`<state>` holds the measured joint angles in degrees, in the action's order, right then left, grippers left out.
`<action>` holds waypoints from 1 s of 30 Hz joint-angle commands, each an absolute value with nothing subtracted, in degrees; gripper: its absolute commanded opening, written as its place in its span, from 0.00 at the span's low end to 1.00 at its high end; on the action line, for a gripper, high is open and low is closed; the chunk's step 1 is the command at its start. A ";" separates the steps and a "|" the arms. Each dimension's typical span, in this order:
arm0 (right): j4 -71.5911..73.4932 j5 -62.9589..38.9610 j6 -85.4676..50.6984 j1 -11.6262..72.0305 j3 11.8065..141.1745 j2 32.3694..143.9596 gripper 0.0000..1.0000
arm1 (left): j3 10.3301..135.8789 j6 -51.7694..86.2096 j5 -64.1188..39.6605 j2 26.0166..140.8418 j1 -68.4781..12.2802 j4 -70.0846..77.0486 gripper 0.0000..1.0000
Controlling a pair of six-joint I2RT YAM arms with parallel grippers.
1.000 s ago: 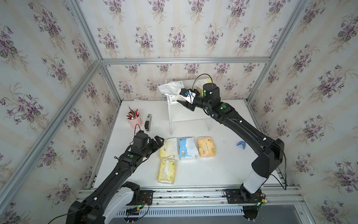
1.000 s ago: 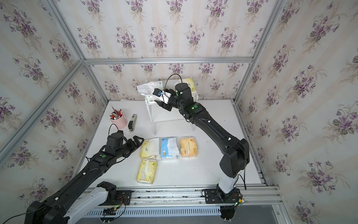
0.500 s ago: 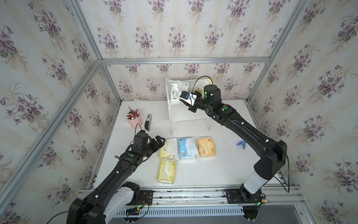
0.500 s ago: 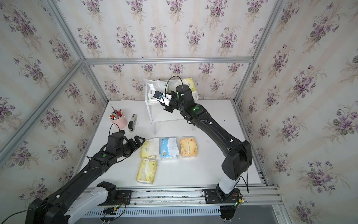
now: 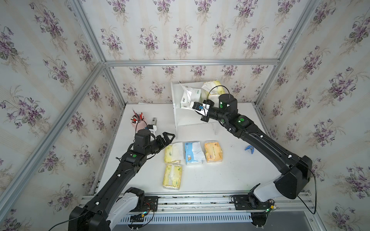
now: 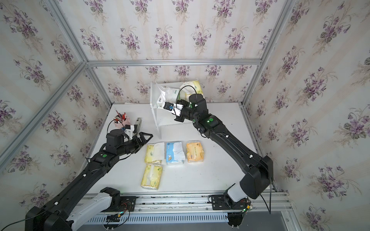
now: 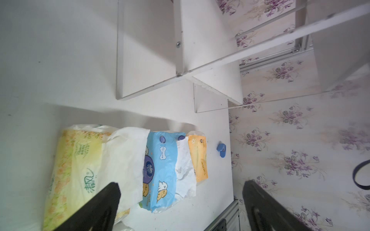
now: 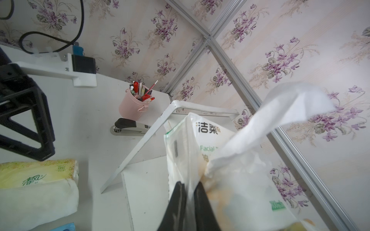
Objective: Remove the tissue boxes from the shelf
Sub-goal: Pick up a box of tissues from the shelf.
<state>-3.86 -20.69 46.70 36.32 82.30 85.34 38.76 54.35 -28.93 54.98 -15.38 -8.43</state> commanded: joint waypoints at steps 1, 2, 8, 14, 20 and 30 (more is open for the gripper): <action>0.35 -21.63 48.38 36.31 79.54 82.63 0.00 | 40.79 54.38 -35.22 54.52 -15.14 -3.59 0.99; 0.87 -21.77 48.61 36.30 78.54 81.80 0.00 | 41.31 54.78 -36.12 54.22 -15.05 -2.99 0.99; 5.29 -23.74 49.82 36.44 70.86 75.62 0.00 | 43.68 56.64 -39.85 50.80 -14.75 0.20 1.00; 8.83 -26.59 50.35 36.72 64.21 69.99 0.00 | 46.21 57.50 -41.11 47.84 -14.69 1.69 1.00; 10.70 -28.61 51.00 37.78 59.42 66.07 0.00 | 47.16 61.18 -46.22 49.81 -15.39 10.47 0.94; 11.17 -29.14 51.24 41.34 56.51 63.72 0.00 | 52.59 56.93 -45.75 55.84 -20.75 9.15 0.90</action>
